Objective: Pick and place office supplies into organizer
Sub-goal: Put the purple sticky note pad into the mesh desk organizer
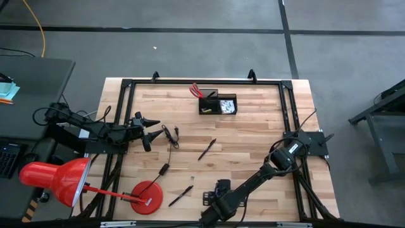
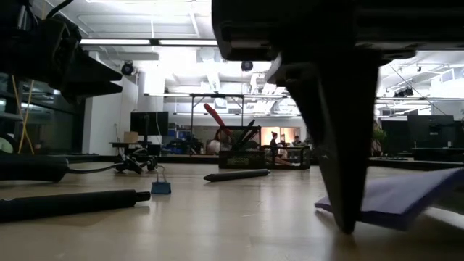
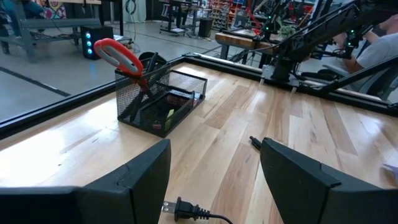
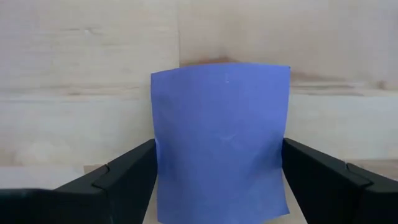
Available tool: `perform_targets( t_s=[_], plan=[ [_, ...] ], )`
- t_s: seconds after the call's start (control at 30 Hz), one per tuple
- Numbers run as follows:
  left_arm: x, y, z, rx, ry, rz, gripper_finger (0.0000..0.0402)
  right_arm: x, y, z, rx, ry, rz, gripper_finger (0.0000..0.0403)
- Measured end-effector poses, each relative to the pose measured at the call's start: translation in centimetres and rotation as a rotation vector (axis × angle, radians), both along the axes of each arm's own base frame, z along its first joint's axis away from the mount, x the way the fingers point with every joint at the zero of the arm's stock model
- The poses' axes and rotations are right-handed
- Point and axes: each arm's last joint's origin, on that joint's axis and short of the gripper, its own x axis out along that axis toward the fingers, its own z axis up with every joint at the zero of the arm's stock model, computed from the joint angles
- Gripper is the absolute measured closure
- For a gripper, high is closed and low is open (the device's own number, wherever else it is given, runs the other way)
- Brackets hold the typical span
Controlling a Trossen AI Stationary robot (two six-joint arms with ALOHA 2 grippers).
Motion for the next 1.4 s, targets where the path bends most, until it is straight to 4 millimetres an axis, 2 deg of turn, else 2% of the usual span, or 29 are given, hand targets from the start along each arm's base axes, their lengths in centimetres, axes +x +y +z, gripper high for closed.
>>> perform_targets(
  t_s=[0.33,0.47,0.87,1.0,1.23,1.4],
  plan=[
    [0.0,0.0,0.0,0.0,0.0,0.0,0.0169,1.2,-1.5,0.5,0.069,0.027,0.034,0.0107],
    [0.0,0.0,0.0,0.0,0.0,0.0,0.0169,1.0,-1.8,2.0,0.044,-0.002,0.092,0.0107],
    [0.0,0.0,0.0,0.0,0.0,0.0,0.0169,-0.2,-4.1,5.0,-0.068,0.057,0.016,0.0108],
    [0.0,0.0,0.0,0.0,0.0,-0.001,0.0169,-0.3,-4.9,6.6,-0.055,0.048,0.009,0.0108],
    [0.0,0.0,0.0,0.0,0.0,-0.001,0.0169,-0.2,-6.0,8.1,0.023,0.058,-0.027,0.0108],
    [0.0,0.0,0.0,0.0,0.0,0.0,0.0169,0.4,-7.5,8.3,0.064,0.089,-0.055,0.0108]
  ],
)
